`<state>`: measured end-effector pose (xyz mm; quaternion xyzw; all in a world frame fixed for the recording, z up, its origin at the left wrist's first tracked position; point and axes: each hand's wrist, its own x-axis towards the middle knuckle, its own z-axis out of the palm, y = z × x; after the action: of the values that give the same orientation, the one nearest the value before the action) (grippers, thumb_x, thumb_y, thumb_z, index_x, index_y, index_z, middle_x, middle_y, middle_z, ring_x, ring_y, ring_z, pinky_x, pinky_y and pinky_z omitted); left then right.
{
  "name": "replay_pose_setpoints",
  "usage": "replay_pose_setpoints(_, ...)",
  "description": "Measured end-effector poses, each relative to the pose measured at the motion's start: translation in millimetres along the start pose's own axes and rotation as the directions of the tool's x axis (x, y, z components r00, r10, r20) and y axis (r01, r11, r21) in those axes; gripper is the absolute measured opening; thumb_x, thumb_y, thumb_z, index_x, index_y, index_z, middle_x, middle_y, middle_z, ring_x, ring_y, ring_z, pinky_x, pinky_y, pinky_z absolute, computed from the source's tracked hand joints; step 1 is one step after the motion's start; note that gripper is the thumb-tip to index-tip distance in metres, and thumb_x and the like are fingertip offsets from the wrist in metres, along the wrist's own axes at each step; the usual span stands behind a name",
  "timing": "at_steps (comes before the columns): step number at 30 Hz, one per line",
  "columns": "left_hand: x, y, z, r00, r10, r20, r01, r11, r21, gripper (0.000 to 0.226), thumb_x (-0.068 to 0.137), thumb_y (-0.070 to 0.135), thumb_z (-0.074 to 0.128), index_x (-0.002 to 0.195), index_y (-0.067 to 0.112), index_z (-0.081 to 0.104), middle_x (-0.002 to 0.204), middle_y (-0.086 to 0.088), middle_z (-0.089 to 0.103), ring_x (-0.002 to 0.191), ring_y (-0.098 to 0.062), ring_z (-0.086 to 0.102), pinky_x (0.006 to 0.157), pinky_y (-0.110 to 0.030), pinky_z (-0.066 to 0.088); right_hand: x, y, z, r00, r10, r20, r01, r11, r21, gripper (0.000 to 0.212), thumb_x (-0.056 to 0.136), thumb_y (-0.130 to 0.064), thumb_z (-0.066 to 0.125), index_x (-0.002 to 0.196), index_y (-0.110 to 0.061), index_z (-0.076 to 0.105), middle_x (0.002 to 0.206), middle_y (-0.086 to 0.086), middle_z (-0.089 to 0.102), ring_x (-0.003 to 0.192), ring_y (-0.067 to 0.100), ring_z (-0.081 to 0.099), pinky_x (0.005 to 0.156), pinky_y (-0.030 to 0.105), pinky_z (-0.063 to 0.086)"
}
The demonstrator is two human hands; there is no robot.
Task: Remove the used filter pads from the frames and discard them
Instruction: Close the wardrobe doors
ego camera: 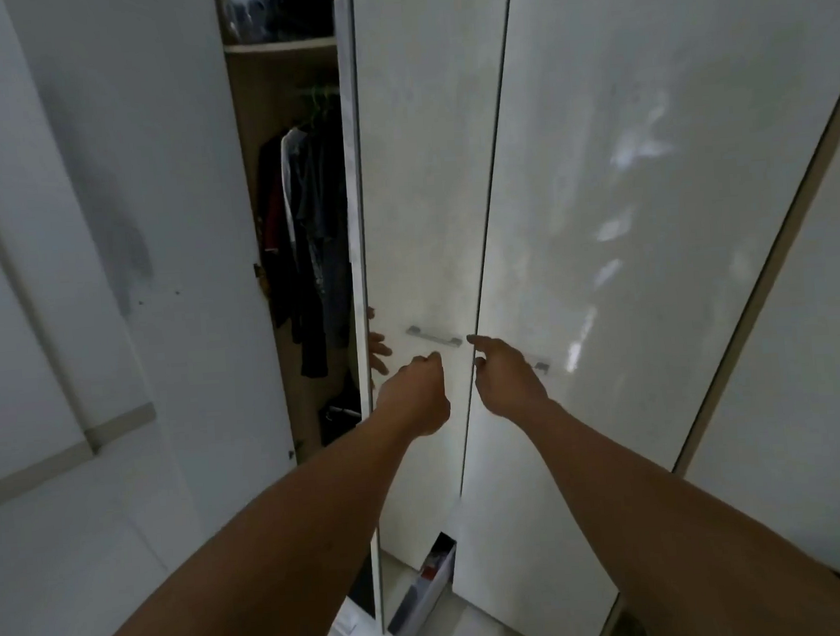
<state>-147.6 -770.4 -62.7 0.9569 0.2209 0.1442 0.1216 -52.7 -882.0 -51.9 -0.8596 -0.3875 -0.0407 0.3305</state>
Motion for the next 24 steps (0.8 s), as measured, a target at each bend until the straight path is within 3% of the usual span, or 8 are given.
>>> replay_pose_setpoints(6, -44, -10, -33, 0.987, -0.032, -0.157, 0.023, 0.998, -0.062, 0.052, 0.097, 0.023, 0.053, 0.146, 0.014, 0.039, 0.142, -0.008, 0.051, 0.127, -0.024, 0.052, 0.100, -0.036, 0.045, -26, -48, -9, 0.996, -0.041, -0.078, 0.047, 0.995, 0.083, 0.041, 0.102, -0.014, 0.042, 0.142, -0.014, 0.048, 0.140, 0.009, 0.054, 0.126, 0.025, 0.054, 0.104, 0.037, 0.045)
replay_pose_setpoints(10, -57, -24, -65, 0.913, -0.159, -0.375, 0.093, 0.978, -0.189, 0.037, 0.097, 0.028, 0.056, 0.132, 0.016, 0.054, 0.122, -0.004, 0.064, 0.104, -0.018, 0.063, 0.084, -0.032, 0.052, -18, -92, -16, 0.989, -0.098, -0.108, 0.114, 0.982, 0.154, 0.040, 0.104, -0.021, 0.041, 0.143, -0.016, 0.046, 0.144, 0.008, 0.050, 0.129, 0.025, 0.050, 0.106, 0.037, 0.042)
replay_pose_setpoints(13, -55, -33, -85, 0.862, -0.235, -0.449, 0.149, 0.964, -0.219, 0.026, 0.094, 0.027, 0.061, 0.117, 0.015, 0.055, 0.110, -0.004, 0.063, 0.092, -0.018, 0.060, 0.071, -0.030, 0.047, -3, -124, -29, 0.977, -0.142, -0.159, 0.174, 0.962, 0.211, 0.043, 0.104, -0.023, 0.042, 0.146, -0.016, 0.042, 0.148, 0.007, 0.045, 0.133, 0.024, 0.046, 0.107, 0.031, 0.036)
replay_pose_setpoints(17, -38, -45, -92, 0.897, -0.288, -0.336, 0.167, 0.923, -0.346, 0.050, 0.089, 0.029, 0.070, 0.128, 0.010, 0.044, 0.123, -0.010, 0.056, 0.108, -0.025, 0.059, 0.083, -0.036, 0.051, 21, -152, -33, 0.957, -0.190, -0.220, 0.244, 0.937, 0.251, 0.052, 0.102, -0.028, 0.049, 0.151, -0.018, 0.033, 0.152, 0.007, 0.039, 0.134, 0.022, 0.045, 0.112, 0.035, 0.037)
replay_pose_setpoints(19, -25, -53, -88, 0.928, -0.261, -0.266, 0.145, 0.911, -0.386, 0.052, 0.090, 0.031, 0.068, 0.130, 0.009, 0.044, 0.124, -0.011, 0.058, 0.109, -0.026, 0.060, 0.088, -0.038, 0.052, 29, -160, -26, 0.952, -0.198, -0.236, 0.262, 0.923, 0.283, 0.052, 0.100, -0.029, 0.053, 0.148, -0.021, 0.036, 0.148, 0.005, 0.043, 0.131, 0.020, 0.048, 0.109, 0.037, 0.042)
replay_pose_setpoints(22, -11, -65, -79, 0.971, -0.154, -0.184, 0.076, 0.924, -0.375, 0.025, 0.097, 0.030, 0.059, 0.108, 0.009, 0.051, 0.102, -0.007, 0.062, 0.085, -0.019, 0.061, 0.072, -0.030, 0.050, 39, -164, -8, 0.918, -0.163, -0.361, 0.277, 0.915, 0.293, 0.044, 0.097, -0.029, 0.058, 0.139, -0.025, 0.044, 0.138, -0.002, 0.047, 0.115, 0.015, 0.058, 0.092, 0.031, 0.050)
replay_pose_setpoints(24, -3, -77, -75, 0.982, -0.089, -0.169, 0.013, 0.914, -0.406, 0.015, 0.100, 0.025, 0.054, 0.098, 0.012, 0.047, 0.087, 0.001, 0.054, 0.071, -0.008, 0.052, 0.059, -0.019, 0.040, 48, -165, 5, 0.885, -0.173, -0.431, 0.307, 0.914, 0.265, 0.044, 0.096, -0.031, 0.060, 0.137, -0.024, 0.045, 0.137, -0.005, 0.047, 0.112, 0.011, 0.059, 0.088, 0.028, 0.052)
